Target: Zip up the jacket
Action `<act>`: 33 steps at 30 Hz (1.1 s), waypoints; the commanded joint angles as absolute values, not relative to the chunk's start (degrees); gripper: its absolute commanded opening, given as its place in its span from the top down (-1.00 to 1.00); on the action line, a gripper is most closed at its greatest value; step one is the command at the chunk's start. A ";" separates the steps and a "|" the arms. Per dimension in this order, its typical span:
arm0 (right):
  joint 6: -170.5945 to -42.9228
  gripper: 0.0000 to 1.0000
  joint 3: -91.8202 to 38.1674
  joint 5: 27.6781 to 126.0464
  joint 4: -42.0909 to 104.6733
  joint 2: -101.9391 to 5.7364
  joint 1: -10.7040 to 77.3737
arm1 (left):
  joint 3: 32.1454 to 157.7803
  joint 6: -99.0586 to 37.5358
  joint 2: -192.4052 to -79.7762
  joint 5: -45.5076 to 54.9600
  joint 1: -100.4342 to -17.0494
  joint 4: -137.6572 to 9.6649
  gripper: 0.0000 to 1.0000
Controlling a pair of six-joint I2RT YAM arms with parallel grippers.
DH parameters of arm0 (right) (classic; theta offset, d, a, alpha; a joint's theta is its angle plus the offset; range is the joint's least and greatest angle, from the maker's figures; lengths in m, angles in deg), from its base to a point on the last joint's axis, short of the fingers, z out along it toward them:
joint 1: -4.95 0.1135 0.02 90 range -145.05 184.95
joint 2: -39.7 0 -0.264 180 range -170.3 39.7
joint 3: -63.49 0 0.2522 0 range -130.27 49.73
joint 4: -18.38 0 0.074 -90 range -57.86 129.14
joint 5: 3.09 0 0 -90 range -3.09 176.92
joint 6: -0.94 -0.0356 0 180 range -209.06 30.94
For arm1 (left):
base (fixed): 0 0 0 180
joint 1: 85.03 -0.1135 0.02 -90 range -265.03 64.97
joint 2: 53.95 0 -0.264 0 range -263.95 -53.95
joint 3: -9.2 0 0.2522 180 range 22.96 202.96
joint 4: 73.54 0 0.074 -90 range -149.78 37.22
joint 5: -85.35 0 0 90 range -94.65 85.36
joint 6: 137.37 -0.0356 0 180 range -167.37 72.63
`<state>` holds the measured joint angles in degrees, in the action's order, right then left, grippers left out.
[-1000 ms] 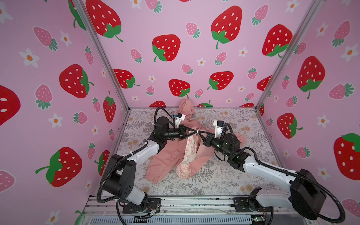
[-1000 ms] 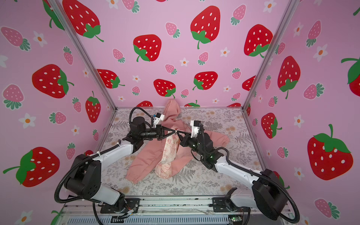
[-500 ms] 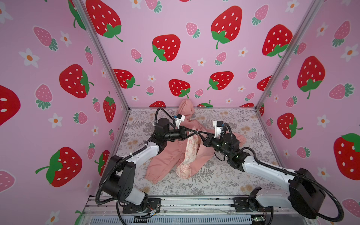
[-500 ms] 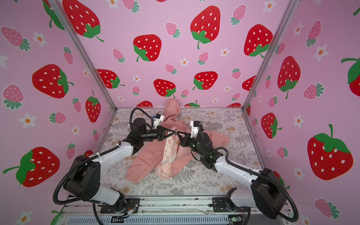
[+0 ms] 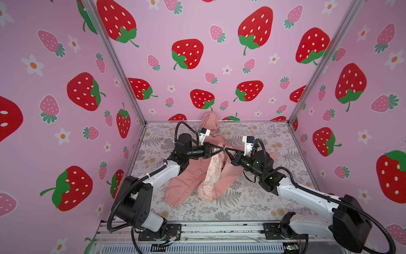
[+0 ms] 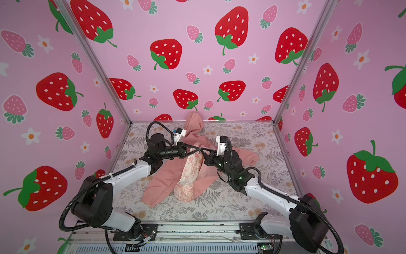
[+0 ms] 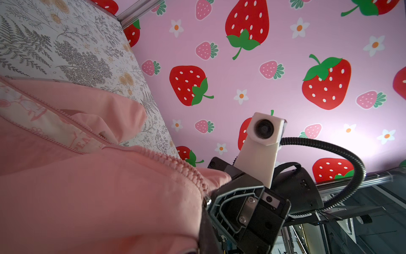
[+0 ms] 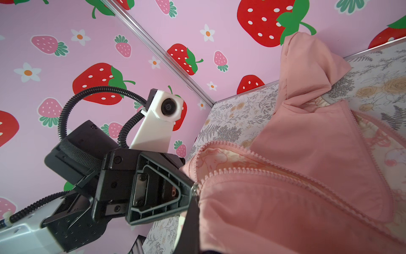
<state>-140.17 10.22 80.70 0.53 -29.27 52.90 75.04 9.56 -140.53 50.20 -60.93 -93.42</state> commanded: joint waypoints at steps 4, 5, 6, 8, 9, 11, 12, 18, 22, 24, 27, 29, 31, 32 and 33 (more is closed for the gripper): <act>-139.05 1.00 8.46 73.18 1.40 -26.09 54.70 | 76.45 13.08 -141.82 46.68 -62.05 -102.22 1.00; -139.05 1.00 8.50 73.07 1.21 -25.78 54.74 | 76.63 13.27 -141.59 47.09 -62.05 -102.29 1.00; -139.04 1.00 8.35 72.82 0.96 -25.42 54.78 | 76.65 13.45 -141.47 47.46 -62.02 -102.21 1.00; -138.98 1.00 8.12 72.44 0.85 -24.75 54.76 | 76.99 13.56 -141.22 47.86 -62.04 -102.22 1.00; -138.84 1.00 7.97 72.19 0.83 -24.42 54.70 | 77.29 13.71 -141.21 48.08 -62.01 -101.94 1.00; -138.76 1.00 7.64 71.80 0.95 -23.70 54.76 | 77.85 13.88 -141.36 48.48 -62.08 -101.62 1.00; -138.85 1.00 7.56 71.80 1.03 -23.35 54.76 | 78.04 14.16 -141.50 48.67 -62.08 -101.66 1.00; -139.73 1.00 7.90 71.57 0.94 -21.51 54.76 | 78.66 17.05 -142.52 48.76 -62.01 -104.43 1.00; -140.41 1.00 8.58 72.00 1.13 -20.56 54.71 | 78.76 20.32 -143.72 49.00 -62.16 -107.94 1.00; -140.32 1.00 8.85 72.15 1.36 -20.07 54.72 | 78.93 22.88 -144.50 49.10 -62.19 -110.64 1.00; -139.15 1.00 9.20 72.75 2.65 -19.84 54.78 | 79.25 28.75 -145.95 49.40 -62.47 -116.94 1.00; -138.41 1.00 9.54 73.15 3.04 -19.76 54.76 | 79.59 33.21 -146.86 49.48 -62.60 -121.54 1.00; -137.71 1.00 9.87 73.28 3.12 -19.57 54.75 | 80.39 37.33 -147.79 49.59 -62.86 -124.40 1.00; -137.34 1.00 10.01 73.54 3.21 -19.55 54.79 | 80.81 39.44 -148.21 49.70 -62.94 -125.74 1.00; -136.99 1.00 10.07 73.60 3.30 -19.42 54.71 | 81.17 41.15 -148.58 49.74 -63.05 -127.07 1.00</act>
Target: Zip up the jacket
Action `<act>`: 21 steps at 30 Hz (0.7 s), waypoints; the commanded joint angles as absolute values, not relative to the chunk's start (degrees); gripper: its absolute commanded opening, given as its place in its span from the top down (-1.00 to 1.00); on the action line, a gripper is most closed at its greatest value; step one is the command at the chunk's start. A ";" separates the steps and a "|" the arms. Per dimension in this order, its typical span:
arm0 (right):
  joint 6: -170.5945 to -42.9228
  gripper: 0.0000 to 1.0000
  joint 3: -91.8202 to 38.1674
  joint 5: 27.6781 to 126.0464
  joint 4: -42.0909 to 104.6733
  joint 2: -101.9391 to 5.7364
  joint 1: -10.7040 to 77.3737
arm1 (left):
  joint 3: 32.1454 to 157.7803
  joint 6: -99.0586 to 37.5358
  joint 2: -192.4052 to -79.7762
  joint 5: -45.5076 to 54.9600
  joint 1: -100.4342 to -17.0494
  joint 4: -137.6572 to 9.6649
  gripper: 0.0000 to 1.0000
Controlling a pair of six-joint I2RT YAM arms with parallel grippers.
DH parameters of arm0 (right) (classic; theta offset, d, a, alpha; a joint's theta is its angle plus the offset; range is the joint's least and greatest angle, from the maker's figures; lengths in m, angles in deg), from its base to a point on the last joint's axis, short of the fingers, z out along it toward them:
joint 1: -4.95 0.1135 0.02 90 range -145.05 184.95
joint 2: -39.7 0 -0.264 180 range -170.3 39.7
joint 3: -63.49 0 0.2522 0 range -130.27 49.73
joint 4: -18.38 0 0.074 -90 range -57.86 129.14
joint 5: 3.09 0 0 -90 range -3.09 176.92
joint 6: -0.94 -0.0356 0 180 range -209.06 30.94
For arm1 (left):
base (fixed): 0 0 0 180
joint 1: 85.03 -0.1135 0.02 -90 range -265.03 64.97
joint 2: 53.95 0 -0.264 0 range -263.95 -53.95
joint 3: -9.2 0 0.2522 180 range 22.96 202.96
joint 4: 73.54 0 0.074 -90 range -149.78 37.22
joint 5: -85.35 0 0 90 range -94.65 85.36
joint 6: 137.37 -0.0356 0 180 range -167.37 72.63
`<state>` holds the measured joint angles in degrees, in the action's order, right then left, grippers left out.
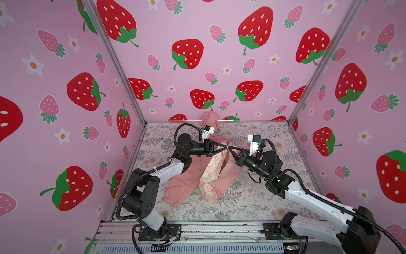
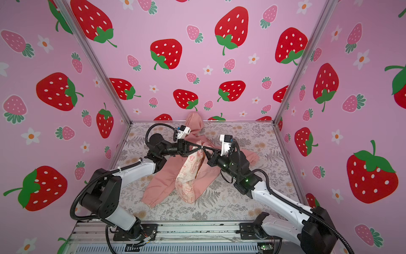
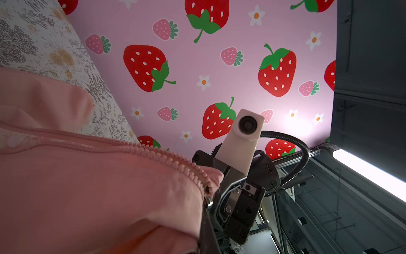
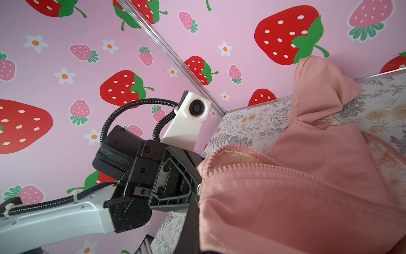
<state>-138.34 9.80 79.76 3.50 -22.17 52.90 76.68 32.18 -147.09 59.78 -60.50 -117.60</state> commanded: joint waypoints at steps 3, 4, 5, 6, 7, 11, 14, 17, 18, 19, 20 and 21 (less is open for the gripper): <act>-135.91 1.00 9.97 73.86 3.81 -19.20 54.65 | 82.23 46.74 -149.62 49.70 -63.57 -130.48 1.00; -135.53 1.00 9.84 73.91 4.15 -19.10 54.69 | 82.53 49.39 -150.11 49.71 -63.71 -132.48 1.00; -135.13 1.00 9.79 73.94 4.55 -18.95 54.60 | 82.87 51.44 -150.70 49.53 -63.98 -134.49 1.00; -134.81 1.00 9.68 73.96 4.75 -18.79 54.44 | 83.08 53.77 -151.14 49.37 -64.07 -136.27 1.00; -134.46 1.00 9.57 74.04 5.04 -18.61 54.44 | 83.34 55.94 -151.67 49.09 -64.28 -138.00 1.00; -133.63 1.00 9.38 73.71 5.33 -18.03 53.96 | 84.04 61.81 -153.35 48.34 -64.82 -141.45 1.00; -133.60 1.00 9.23 73.47 5.35 -17.87 53.89 | 84.45 62.20 -153.22 48.18 -64.95 -141.37 1.00; -133.51 1.00 9.37 72.56 4.83 -18.22 53.90 | 85.10 62.91 -153.00 47.75 -64.99 -141.40 1.00; -133.69 1.00 9.46 72.35 4.42 -18.47 53.83 | 85.34 63.17 -153.00 47.57 -64.97 -141.43 1.00; -133.94 1.00 9.78 72.00 3.86 -18.63 53.90 | 85.63 63.50 -153.00 47.35 -64.97 -141.37 1.00; -134.31 1.00 10.20 71.61 2.92 -18.92 53.84 | 85.87 63.74 -153.00 47.07 -64.99 -141.39 1.00; -134.67 1.00 10.49 71.22 2.21 -19.15 53.84 | 85.98 63.89 -153.00 46.70 -64.98 -141.45 1.00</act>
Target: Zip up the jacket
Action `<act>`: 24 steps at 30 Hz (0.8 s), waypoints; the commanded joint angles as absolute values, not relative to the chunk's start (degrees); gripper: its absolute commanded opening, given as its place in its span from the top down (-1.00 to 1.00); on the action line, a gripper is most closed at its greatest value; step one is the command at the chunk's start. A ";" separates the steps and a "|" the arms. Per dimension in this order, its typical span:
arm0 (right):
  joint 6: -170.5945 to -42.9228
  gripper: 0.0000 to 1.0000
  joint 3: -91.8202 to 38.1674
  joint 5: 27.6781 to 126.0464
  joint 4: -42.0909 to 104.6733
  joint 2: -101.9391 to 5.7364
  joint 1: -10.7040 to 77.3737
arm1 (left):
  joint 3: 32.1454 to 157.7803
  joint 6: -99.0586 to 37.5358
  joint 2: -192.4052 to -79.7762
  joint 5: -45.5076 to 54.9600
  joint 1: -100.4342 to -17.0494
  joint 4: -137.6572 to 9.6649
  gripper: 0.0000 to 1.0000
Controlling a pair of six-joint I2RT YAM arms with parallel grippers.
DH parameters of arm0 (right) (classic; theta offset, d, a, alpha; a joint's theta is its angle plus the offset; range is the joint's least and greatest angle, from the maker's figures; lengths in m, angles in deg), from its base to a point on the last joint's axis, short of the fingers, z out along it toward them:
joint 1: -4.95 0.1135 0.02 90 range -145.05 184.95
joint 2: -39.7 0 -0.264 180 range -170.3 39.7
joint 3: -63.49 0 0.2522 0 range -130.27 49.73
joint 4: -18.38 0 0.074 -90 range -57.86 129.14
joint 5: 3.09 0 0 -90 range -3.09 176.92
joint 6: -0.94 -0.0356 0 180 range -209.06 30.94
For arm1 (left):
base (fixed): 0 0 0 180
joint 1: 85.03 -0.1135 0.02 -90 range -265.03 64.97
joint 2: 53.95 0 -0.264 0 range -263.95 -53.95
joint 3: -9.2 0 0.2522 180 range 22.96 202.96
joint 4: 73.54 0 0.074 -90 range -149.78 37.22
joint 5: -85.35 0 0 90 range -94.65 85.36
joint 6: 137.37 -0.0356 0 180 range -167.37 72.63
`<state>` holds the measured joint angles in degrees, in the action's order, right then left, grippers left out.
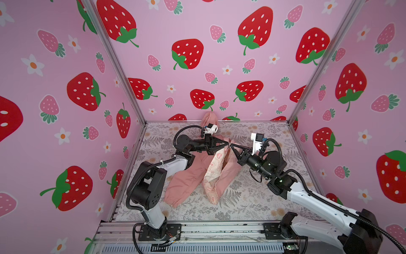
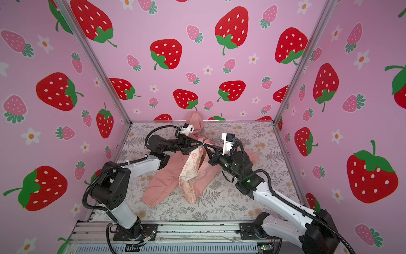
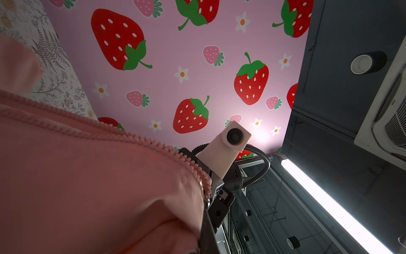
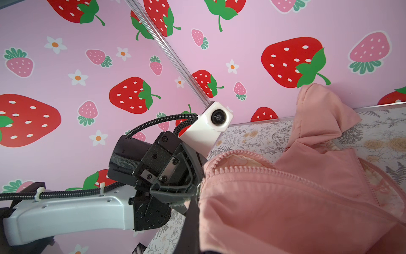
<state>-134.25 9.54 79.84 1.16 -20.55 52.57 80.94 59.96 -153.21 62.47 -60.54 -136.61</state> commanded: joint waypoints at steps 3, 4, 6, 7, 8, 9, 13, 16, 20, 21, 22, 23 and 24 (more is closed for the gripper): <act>-135.66 1.00 11.06 70.01 0.23 -19.97 53.96 | 86.76 64.52 -153.18 45.79 -64.92 -141.42 1.00; -136.04 1.00 11.35 69.87 -0.33 -20.27 53.96 | 87.00 64.62 -153.11 45.46 -64.90 -141.42 1.00; -136.66 1.00 12.06 69.76 -1.82 -20.44 54.02 | 87.38 64.82 -153.09 44.57 -64.91 -141.40 1.00; -136.90 1.00 12.34 69.77 -2.44 -20.58 54.13 | 87.56 64.87 -153.01 44.06 -64.91 -141.39 1.00; -137.01 1.00 12.70 69.85 -2.96 -20.68 54.26 | 87.82 64.87 -153.04 43.61 -64.94 -141.41 1.00; -137.24 1.00 12.99 70.08 -3.31 -20.89 54.39 | 88.05 65.00 -153.02 43.24 -64.93 -141.43 1.00; -138.12 1.00 14.28 71.08 -5.57 -21.87 54.78 | 89.00 65.31 -152.98 41.58 -64.89 -141.38 1.00; -139.19 1.00 14.74 71.10 -7.65 -23.21 54.93 | 89.92 65.52 -153.33 40.56 -64.84 -141.38 1.00; -140.28 1.00 14.75 71.09 -10.08 -24.96 55.39 | 91.74 65.22 -154.67 39.44 -64.83 -141.43 1.00; -140.63 1.00 14.71 71.09 -10.57 -25.25 55.43 | 92.08 65.16 -155.07 39.30 -64.90 -141.43 1.00; -140.94 1.00 14.66 70.99 -11.11 -25.57 55.45 | 92.37 65.02 -155.51 39.22 -64.85 -141.40 1.00; -141.35 1.00 14.51 70.84 -11.50 -25.95 55.47 | 92.48 64.77 -155.84 39.21 -64.88 -141.39 1.00; -141.52 1.00 14.36 70.66 -11.79 -26.12 55.64 | 92.42 64.44 -156.13 39.21 -64.90 -141.40 1.00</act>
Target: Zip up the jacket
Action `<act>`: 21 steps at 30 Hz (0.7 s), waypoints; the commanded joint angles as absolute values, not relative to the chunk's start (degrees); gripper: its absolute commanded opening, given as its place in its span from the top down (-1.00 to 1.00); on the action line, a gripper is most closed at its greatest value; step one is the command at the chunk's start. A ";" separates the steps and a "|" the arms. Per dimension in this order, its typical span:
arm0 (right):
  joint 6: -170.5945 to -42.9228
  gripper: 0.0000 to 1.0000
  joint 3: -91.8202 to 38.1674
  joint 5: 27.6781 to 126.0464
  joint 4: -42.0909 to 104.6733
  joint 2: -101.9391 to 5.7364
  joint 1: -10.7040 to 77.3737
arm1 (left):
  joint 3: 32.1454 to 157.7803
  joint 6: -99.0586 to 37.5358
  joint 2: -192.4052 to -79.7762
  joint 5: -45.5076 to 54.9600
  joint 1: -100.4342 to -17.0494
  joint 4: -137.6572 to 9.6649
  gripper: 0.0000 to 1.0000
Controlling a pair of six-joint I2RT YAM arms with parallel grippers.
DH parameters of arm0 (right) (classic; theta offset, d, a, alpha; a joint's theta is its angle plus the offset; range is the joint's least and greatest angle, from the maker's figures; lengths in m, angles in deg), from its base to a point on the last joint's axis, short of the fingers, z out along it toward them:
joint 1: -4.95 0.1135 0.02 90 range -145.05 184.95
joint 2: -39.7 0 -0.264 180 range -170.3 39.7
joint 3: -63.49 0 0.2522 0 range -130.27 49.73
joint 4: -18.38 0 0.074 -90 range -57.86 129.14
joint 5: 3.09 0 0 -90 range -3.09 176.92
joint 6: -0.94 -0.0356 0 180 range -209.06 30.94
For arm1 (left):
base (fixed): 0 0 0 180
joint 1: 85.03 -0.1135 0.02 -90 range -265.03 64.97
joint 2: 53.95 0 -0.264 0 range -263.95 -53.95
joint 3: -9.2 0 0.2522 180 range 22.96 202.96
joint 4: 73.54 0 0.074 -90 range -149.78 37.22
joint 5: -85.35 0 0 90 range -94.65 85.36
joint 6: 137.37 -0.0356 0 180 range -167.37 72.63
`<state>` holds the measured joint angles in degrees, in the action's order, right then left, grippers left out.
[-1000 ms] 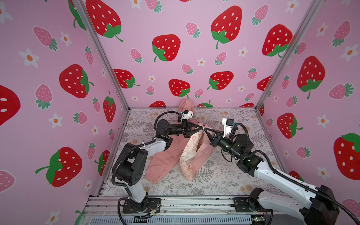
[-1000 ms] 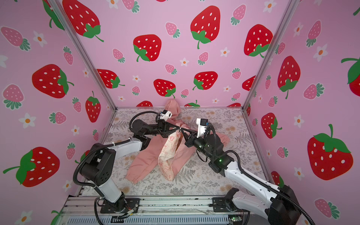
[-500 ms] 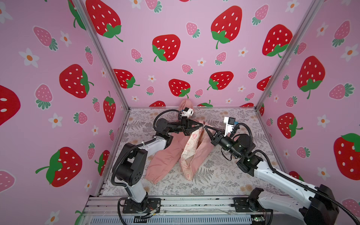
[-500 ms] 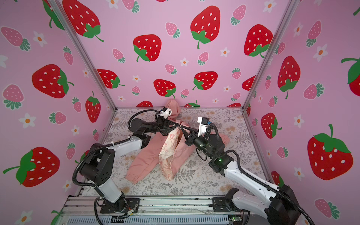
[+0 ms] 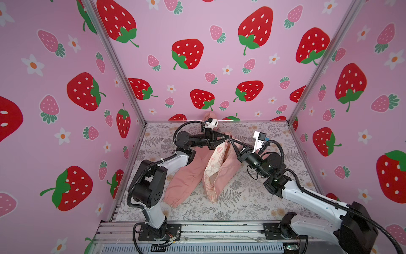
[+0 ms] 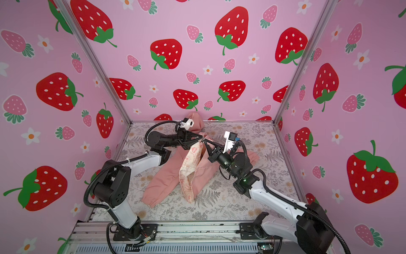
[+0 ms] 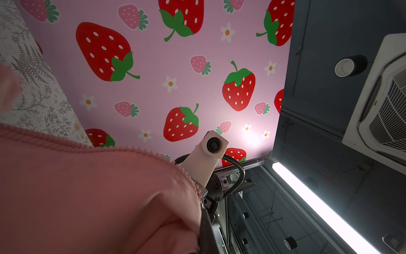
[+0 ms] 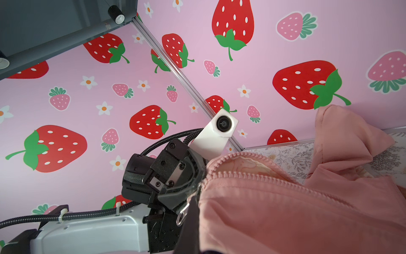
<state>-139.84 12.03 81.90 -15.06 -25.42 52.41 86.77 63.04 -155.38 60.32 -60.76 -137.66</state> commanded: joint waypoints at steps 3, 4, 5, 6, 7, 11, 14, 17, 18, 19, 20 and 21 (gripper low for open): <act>-141.92 1.00 13.97 70.76 -11.80 -26.33 55.67 | 91.73 63.27 -157.01 39.13 -64.85 -141.40 1.00; -142.12 1.00 13.96 70.91 -11.80 -26.24 55.68 | 91.53 62.98 -157.46 39.26 -64.87 -141.37 1.00; -142.40 1.00 13.95 70.98 -11.80 -25.99 55.76 | 91.37 62.68 -157.70 39.46 -64.88 -141.34 1.00; -142.64 1.00 13.72 71.08 -11.80 -25.77 55.75 | 91.21 62.33 -157.88 39.67 -64.89 -141.33 1.00; -142.91 1.00 13.61 71.24 -11.80 -25.55 55.84 | 90.86 61.81 -158.09 39.82 -64.84 -141.28 1.00; -143.25 1.00 12.71 71.35 -11.06 -25.71 55.85 | 89.23 60.13 -158.27 40.43 -64.88 -141.14 1.00; -142.59 1.00 12.22 72.34 -8.85 -26.52 55.91 | 88.14 57.27 -157.67 41.62 -64.90 -138.64 1.00; -142.28 1.00 12.18 73.36 -7.47 -27.29 55.84 | 86.87 50.50 -154.93 43.42 -64.64 -130.37 1.00; -142.19 1.00 12.14 73.70 -7.03 -27.50 55.84 | 86.64 47.29 -153.58 44.07 -64.52 -126.31 1.00; -142.07 1.00 12.18 73.90 -6.77 -27.66 55.86 | 86.30 43.71 -152.09 44.39 -64.30 -121.55 1.00; -142.04 1.00 12.14 74.02 -6.54 -27.70 55.85 | 86.17 40.68 -150.85 44.46 -64.18 -117.93 1.00; -141.93 1.00 12.16 74.16 -6.40 -27.71 55.86 | 86.23 37.56 -149.65 44.44 -64.12 -113.39 1.00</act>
<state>-141.77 11.62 83.65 -11.41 -27.52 52.50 84.37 47.68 -153.41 59.47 -61.50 -124.57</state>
